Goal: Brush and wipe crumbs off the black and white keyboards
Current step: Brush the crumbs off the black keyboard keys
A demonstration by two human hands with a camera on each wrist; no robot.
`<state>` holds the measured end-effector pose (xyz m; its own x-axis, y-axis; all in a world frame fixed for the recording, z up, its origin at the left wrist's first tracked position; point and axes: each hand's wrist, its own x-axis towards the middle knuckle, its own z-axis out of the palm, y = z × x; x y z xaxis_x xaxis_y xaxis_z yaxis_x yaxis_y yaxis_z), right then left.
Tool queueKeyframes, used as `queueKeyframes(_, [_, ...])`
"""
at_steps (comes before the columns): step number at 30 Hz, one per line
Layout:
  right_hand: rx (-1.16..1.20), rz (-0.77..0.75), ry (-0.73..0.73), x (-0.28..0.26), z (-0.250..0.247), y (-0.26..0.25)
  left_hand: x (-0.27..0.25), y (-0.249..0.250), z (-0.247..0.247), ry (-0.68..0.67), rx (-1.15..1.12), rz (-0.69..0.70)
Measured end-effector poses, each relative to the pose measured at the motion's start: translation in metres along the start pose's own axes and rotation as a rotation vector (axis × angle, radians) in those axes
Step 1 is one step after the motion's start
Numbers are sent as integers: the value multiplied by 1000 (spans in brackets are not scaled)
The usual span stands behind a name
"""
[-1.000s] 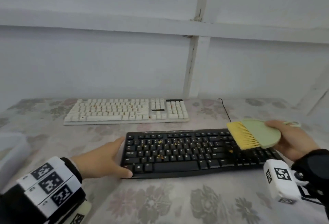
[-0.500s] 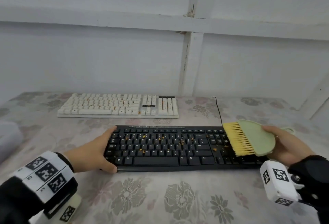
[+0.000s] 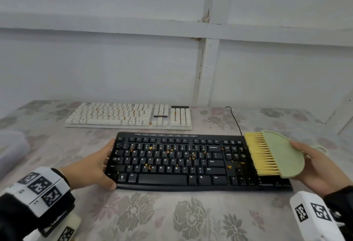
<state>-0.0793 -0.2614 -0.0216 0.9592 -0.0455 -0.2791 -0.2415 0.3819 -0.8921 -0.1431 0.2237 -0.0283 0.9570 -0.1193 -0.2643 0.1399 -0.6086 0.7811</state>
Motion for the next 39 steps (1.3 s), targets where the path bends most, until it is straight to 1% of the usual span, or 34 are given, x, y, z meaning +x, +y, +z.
queueKeyframes(3, [16, 6, -34, -2, 2, 2, -1, -8, -4, 40, -47, -52])
queueKeyframes(6, [48, 10, -29, 0, 1, 3, -1, -12, -6, 47, -59, -77])
queueKeyframes(11, [76, 15, 4, -3, -2, 5, -2, -13, -6, 49, -79, -51])
queueKeyframes(16, [151, 70, 11, -4, -7, 4, -4, -13, -6, 25, -130, -24])
queueKeyframes(23, [157, 110, 94, -5, -12, 5, -1, -19, -6, 22, -137, 5])
queueKeyframes(25, [167, 104, 151, -7, -12, -1, 0, -18, -6, 21, -137, 12])
queueKeyframes(27, [159, 39, 194, -6, -17, -10, 0, -18, -6, 26, -106, 22])
queueKeyframes(30, [76, -194, 278, -6, -20, -34, 0, -20, -6, 34, -73, 49])
queueKeyframes(32, [-14, -312, 309, -13, -18, -53, 1, -20, -7, 32, -66, 45])
queueKeyframes(36, [-236, -460, 280, -20, -15, -74, 2, -21, -7, 17, -76, 34])
queueKeyframes(39, [-402, -496, 241, -21, -12, -75, 5, -25, -6, 25, -74, 34])
